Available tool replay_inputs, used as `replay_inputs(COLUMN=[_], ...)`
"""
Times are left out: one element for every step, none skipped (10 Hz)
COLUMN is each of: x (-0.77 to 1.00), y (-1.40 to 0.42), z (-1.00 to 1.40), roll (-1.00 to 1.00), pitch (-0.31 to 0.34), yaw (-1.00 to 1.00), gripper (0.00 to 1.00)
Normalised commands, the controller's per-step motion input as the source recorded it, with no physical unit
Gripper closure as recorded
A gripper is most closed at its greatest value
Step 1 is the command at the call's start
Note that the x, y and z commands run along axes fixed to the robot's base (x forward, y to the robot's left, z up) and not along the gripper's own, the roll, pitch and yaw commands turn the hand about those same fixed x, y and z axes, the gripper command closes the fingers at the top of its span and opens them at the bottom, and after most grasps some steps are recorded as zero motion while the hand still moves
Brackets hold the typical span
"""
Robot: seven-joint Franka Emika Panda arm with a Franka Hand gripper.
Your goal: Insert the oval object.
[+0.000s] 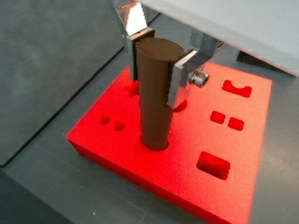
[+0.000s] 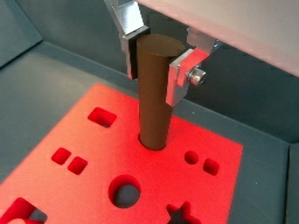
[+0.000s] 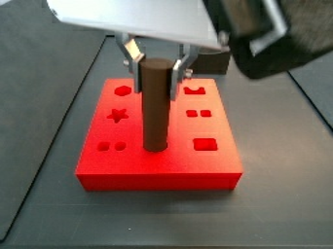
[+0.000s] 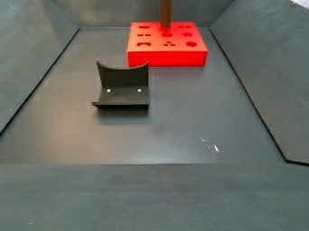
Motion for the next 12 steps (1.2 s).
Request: replay_inputs(x=[0.07, 0.19, 0.21, 0.24, 0.17, 0.14, 0.07, 0.00, 0.00, 0.00, 0.00, 0.00], y=[0.05, 0.00, 0.00, 0.00, 0.00, 0.00, 0.00, 0.00, 0.00, 0.00, -0.02, 0.00], z=[-0.57, -0.53, -0.50, -0.39, -0.30, -0.31, -0.21, 0.00, -0.12, -0.55, -0.98, -1.00], roll=[0.09, 0.11, 0.10, 0.11, 0.12, 0.13, 0.07, 0.00, 0.00, 0.00, 0.15, 0.02], pitch=[0.000, 0.001, 0.011, 0.050, 0.044, 0.041, 0.023, -0.006, 0.000, 0.029, 0.007, 0.000], yaw=[0.00, -0.03, -0.05, -0.06, -0.05, -0.06, -0.06, 0.00, 0.00, 0.00, 0.00, 0.00], gripper=[1.00, 1.00, 1.00, 1.00, 1.00, 1.00, 1.00, 1.00, 1.00, 1.00, 1.00, 1.00])
